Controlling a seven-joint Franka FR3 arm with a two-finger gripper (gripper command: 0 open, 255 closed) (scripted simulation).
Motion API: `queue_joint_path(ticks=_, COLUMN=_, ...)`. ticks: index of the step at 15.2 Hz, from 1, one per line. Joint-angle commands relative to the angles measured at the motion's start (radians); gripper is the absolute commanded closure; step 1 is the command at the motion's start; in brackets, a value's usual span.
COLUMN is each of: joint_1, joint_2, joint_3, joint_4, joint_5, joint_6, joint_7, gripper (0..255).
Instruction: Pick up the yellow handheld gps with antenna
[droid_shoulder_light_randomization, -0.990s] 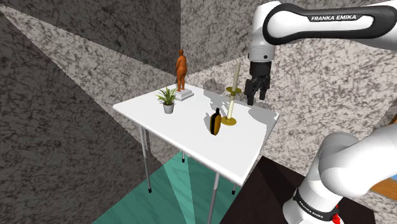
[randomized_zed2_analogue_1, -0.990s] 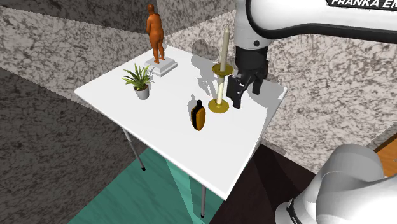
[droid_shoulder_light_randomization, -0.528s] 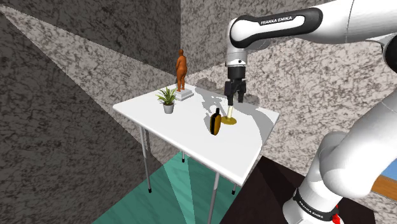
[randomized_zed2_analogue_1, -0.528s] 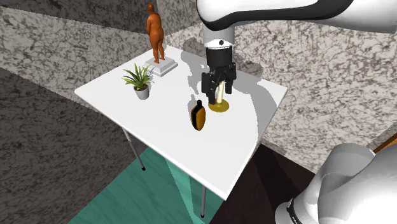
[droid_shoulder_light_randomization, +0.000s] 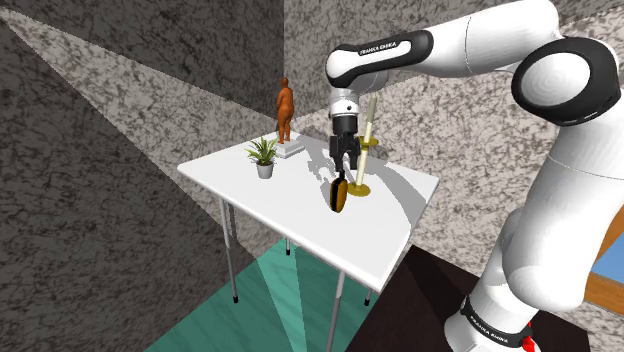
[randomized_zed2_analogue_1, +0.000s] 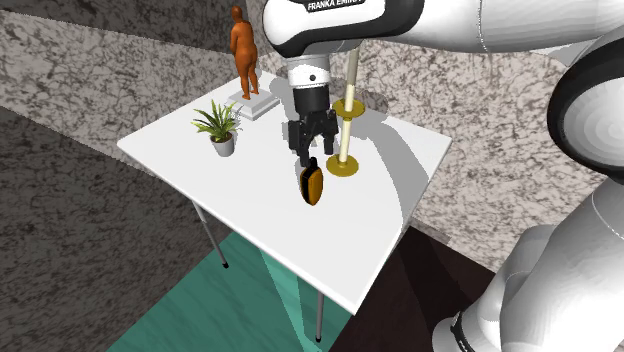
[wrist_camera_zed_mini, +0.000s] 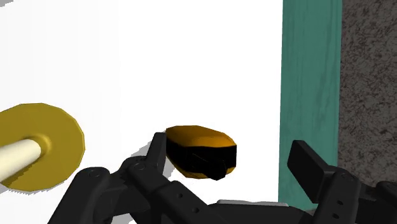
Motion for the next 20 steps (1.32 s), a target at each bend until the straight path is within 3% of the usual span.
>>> queue_joint_path(ticks=1, joint_1=-0.001, joint_2=0.008, joint_3=-0.001, joint_4=-0.02, joint_5=0.002, joint_6=0.025, joint_7=-0.011, gripper=0)
queue_joint_path(ticks=6, joint_1=-0.001, joint_2=0.018, joint_3=-0.001, joint_4=-0.056, joint_5=0.005, joint_6=0.069, joint_7=-0.02, gripper=0)
queue_joint_path(ticks=7, joint_1=0.0, joint_2=0.019, joint_3=0.0, joint_4=-0.056, joint_5=0.005, joint_6=0.07, joint_7=-0.019, gripper=255)
queue_joint_path(ticks=16, joint_1=-0.001, joint_2=0.018, joint_3=-0.001, joint_4=-0.056, joint_5=0.005, joint_6=0.069, joint_7=-0.02, gripper=255)
queue_joint_path(ticks=20, joint_1=-0.002, joint_2=0.007, joint_3=-0.001, joint_4=-0.016, joint_5=0.002, joint_6=0.019, joint_7=-0.009, gripper=255)
